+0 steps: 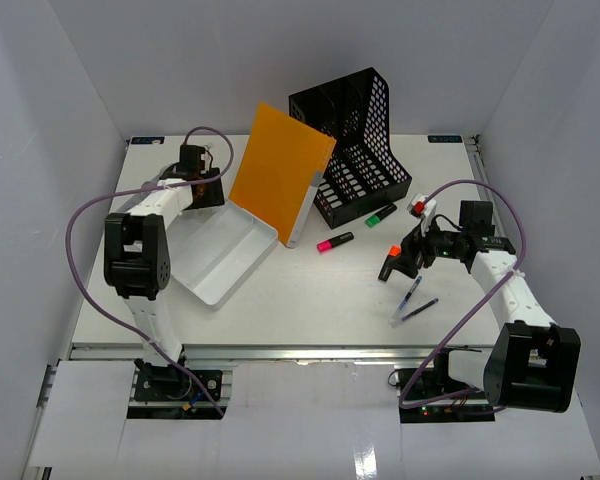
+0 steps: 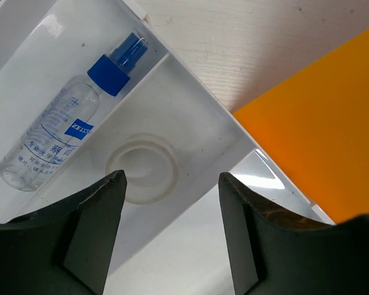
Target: Organize the desk
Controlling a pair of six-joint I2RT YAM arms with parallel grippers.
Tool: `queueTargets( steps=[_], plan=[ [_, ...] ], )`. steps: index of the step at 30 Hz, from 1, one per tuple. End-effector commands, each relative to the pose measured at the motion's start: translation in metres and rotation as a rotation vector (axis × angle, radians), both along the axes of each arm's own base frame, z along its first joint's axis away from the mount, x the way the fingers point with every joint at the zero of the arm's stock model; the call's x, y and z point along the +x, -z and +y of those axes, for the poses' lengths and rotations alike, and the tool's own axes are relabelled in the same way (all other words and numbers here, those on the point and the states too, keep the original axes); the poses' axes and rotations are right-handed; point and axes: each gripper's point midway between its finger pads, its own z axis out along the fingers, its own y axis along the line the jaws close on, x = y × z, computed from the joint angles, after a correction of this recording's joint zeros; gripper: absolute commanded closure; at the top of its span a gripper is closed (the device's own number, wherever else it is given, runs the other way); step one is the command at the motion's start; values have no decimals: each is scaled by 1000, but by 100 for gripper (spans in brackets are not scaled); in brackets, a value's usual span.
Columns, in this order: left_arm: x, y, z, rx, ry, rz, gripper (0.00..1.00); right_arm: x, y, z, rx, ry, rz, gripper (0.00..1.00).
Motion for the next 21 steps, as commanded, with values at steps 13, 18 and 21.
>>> queueTargets(
  steps=[13,18,21],
  plan=[
    [-110,-148,-115,-637,444,-433,2,43,20,-68,-233,470,76,9],
    [-148,-149,-120,-690,500,-556,2,55,39,-113,-351,797,230,9],
    [-157,-158,-120,-697,518,-591,2,56,51,-114,-345,842,291,12]
  ],
)
